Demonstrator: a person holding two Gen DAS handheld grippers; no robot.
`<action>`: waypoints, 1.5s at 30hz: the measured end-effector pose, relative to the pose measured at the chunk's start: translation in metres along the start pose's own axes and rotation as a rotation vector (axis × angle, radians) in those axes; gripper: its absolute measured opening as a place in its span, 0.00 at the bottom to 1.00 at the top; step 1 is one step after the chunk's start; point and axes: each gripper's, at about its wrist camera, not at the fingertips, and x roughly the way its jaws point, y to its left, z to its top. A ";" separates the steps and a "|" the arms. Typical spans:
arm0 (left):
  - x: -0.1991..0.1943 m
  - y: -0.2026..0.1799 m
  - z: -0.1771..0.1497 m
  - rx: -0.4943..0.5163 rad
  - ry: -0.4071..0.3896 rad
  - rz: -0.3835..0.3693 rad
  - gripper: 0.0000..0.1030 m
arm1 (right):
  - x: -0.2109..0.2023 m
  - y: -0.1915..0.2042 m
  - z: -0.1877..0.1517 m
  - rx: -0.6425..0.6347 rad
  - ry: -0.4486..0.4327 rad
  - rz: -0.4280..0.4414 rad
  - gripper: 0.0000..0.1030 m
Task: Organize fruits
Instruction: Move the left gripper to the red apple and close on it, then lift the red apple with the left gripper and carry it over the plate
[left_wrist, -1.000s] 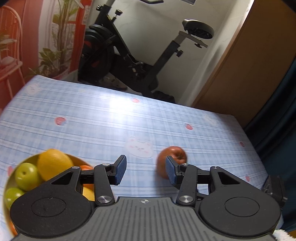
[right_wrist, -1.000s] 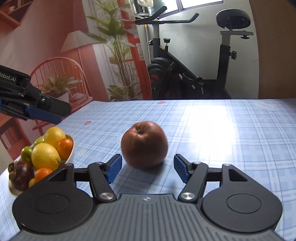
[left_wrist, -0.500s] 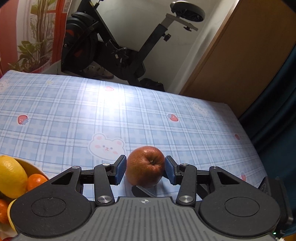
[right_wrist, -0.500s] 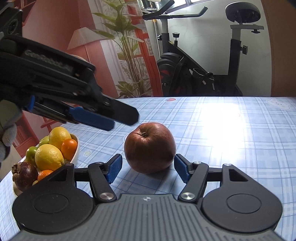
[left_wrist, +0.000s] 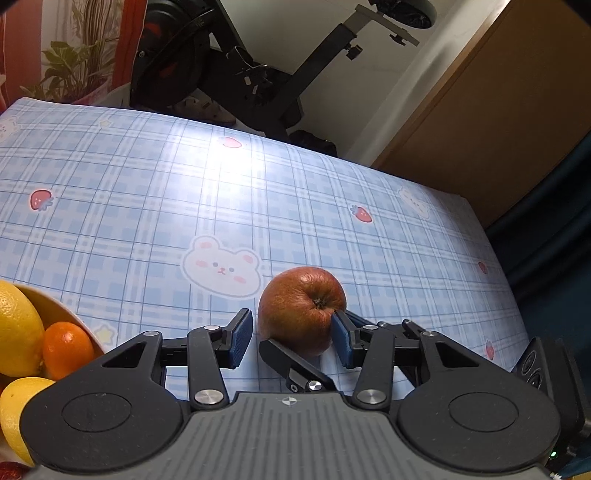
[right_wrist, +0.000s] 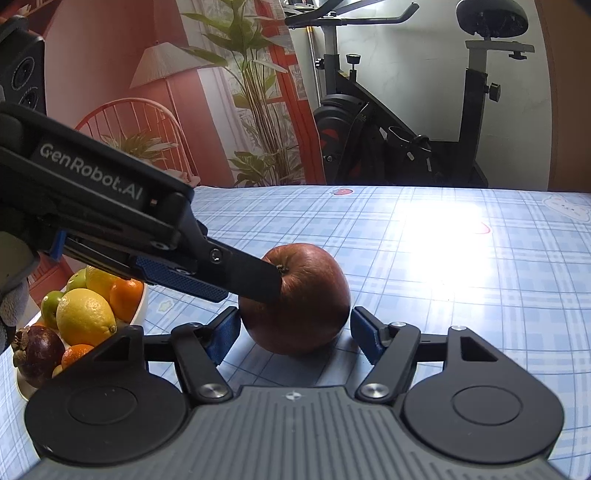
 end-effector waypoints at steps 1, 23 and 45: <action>0.001 -0.002 0.002 0.001 -0.006 -0.004 0.46 | 0.000 0.000 0.000 0.000 0.001 0.001 0.67; 0.006 -0.018 0.003 0.107 0.010 0.017 0.41 | 0.001 -0.005 -0.001 0.031 0.011 0.055 0.65; -0.056 -0.006 -0.066 0.055 0.055 -0.080 0.27 | -0.060 0.031 -0.049 -0.116 0.057 0.120 0.65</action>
